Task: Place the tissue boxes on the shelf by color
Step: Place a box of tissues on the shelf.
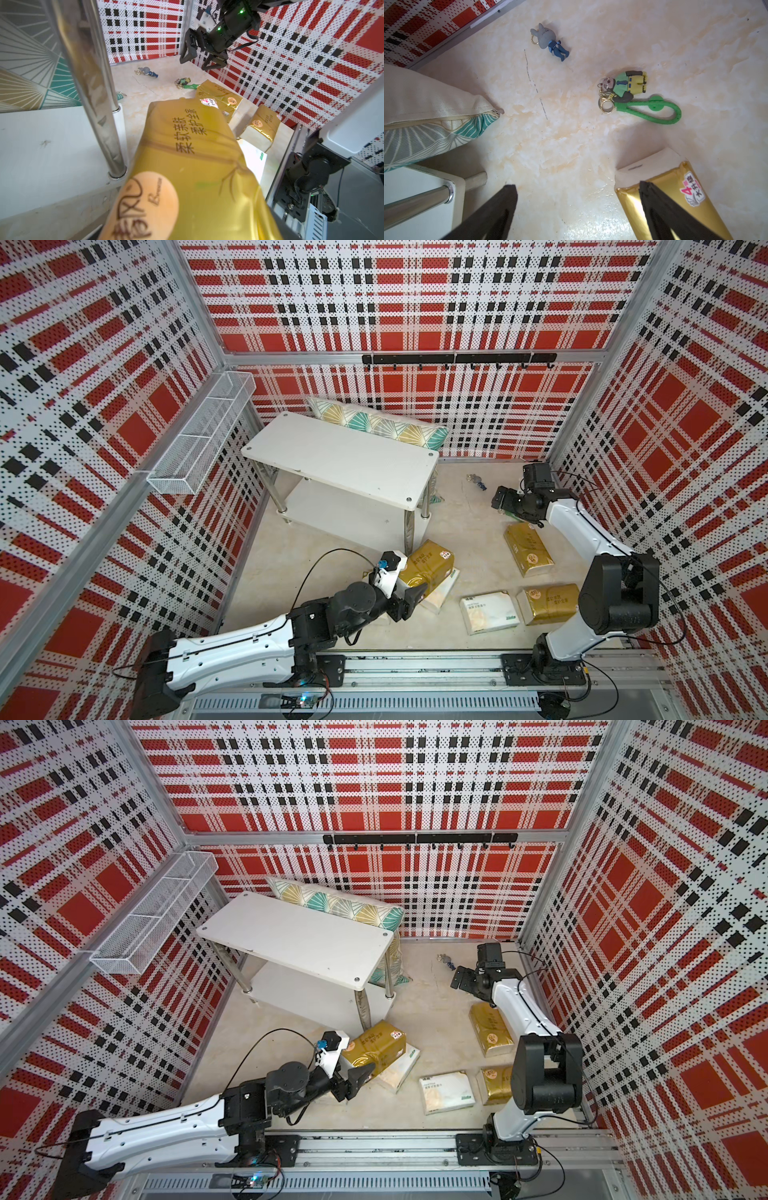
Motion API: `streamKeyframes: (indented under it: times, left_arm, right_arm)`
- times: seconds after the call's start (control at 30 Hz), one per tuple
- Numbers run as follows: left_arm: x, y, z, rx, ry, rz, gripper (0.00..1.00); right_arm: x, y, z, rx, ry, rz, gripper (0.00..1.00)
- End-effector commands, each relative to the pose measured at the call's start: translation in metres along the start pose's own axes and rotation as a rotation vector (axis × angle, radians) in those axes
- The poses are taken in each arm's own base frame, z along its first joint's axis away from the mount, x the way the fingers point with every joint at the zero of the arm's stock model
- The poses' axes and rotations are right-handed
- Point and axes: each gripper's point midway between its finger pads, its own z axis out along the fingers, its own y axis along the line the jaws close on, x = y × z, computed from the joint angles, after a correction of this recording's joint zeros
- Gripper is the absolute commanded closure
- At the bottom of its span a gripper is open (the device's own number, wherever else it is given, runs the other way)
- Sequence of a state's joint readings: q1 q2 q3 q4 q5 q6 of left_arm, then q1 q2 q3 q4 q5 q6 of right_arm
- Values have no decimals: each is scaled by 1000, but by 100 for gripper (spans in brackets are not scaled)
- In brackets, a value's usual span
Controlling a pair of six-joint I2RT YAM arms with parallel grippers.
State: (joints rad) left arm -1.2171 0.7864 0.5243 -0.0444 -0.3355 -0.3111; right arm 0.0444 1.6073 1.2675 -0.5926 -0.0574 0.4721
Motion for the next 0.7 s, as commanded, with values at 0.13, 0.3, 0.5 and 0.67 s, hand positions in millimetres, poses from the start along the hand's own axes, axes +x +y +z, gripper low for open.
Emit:
streamKeyframes:
  times: [0.13,0.3,0.5,0.67]
  left_arm:
    - [-15,17,-17,-64,-10,-30,26]
    - [-12,15,-22,-62,54,-21,26]
    - [-17,30,-33,-143,79,-16,26]
    - [-31,35,-46,-148,17,-39,26]
  right_arm:
    - [-8,9,4,9,-11,-29,0]
    - [-8,12,8,3,-8,-27,0]
    - [-5,19,12,-10,-1,-33,0]
    - [-7,22,12,-8,1,-41,0]
